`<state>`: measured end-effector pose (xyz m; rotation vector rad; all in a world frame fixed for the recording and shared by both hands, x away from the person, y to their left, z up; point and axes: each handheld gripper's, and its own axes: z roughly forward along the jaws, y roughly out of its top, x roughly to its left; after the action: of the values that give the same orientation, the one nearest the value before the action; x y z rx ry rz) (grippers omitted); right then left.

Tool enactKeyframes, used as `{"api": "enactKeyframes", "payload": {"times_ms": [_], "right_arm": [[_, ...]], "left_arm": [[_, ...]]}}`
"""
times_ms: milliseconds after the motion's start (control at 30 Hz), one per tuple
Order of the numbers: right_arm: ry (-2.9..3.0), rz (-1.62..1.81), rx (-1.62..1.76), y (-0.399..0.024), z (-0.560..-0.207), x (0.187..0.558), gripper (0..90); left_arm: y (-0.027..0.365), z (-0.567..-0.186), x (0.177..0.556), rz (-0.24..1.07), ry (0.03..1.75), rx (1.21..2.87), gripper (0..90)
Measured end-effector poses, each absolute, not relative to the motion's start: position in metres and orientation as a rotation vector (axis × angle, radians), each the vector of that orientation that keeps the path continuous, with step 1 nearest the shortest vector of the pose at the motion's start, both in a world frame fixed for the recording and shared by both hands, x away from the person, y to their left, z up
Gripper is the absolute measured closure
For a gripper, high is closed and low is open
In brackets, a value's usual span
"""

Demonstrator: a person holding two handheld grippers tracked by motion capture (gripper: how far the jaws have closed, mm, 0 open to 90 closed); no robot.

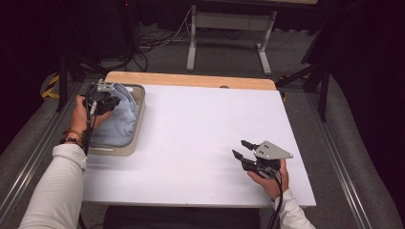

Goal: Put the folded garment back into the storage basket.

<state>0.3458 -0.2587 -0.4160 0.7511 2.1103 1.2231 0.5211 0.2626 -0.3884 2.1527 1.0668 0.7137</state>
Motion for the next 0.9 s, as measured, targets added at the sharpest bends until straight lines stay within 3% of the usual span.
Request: {"api": "enactKeyframes", "payload": {"times_ms": [733, 900], "right_arm": [[2.098, 1.230, 0.764, -0.259, -0.416, 0.346, 48.2], [2.094, 1.228, 0.768, -0.260, -0.416, 0.347, 45.8]], "left_arm": [[0.262, -0.377, 0.498, 0.746, 0.975, 2.049, 76.1], [0.263, -0.376, 0.491, 0.756, 0.961, 2.024, 68.7]]}}
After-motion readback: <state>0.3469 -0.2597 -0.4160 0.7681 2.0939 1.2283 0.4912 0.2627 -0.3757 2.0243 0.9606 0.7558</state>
